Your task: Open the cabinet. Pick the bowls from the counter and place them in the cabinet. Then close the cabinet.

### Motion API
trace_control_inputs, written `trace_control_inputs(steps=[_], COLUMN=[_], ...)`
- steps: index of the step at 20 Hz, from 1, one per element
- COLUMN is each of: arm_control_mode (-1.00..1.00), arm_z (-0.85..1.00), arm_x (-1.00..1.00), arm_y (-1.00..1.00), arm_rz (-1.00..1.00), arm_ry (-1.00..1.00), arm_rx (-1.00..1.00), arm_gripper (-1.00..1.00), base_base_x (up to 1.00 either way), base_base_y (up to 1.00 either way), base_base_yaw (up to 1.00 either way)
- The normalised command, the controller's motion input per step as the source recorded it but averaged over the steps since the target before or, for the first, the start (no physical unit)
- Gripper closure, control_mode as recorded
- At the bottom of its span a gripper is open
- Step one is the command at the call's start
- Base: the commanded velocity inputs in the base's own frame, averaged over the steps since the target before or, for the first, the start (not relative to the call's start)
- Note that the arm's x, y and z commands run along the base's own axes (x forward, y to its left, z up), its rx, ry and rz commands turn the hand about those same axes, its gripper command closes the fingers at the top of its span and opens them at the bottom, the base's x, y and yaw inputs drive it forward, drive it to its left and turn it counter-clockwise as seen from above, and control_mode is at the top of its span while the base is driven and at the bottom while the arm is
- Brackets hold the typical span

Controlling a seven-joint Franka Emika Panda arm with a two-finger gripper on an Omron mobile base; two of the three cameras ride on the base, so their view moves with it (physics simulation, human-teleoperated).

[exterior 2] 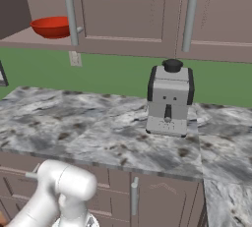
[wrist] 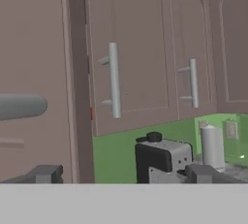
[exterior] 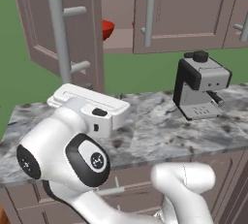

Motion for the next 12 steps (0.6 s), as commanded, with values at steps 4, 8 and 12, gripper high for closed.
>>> trace_control_inputs(steps=[4,8,12], arm_control_mode=[-1.00,-1.00,-1.00], arm_z=[-0.04,0.00,0.00], arm_x=[0.52,0.65,0.74], arm_y=[-0.33,-0.16,0.00], arm_rz=[0.00,0.00,0.00], arm_ry=[-0.04,0.00,0.00], arm_rx=[0.00,0.00,0.00], arm_gripper=[-1.00,-1.00,-1.00], base_base_x=[0.00,0.00,0.00], base_base_y=[0.00,0.00,0.00], base_base_yaw=[0.00,0.00,0.00])
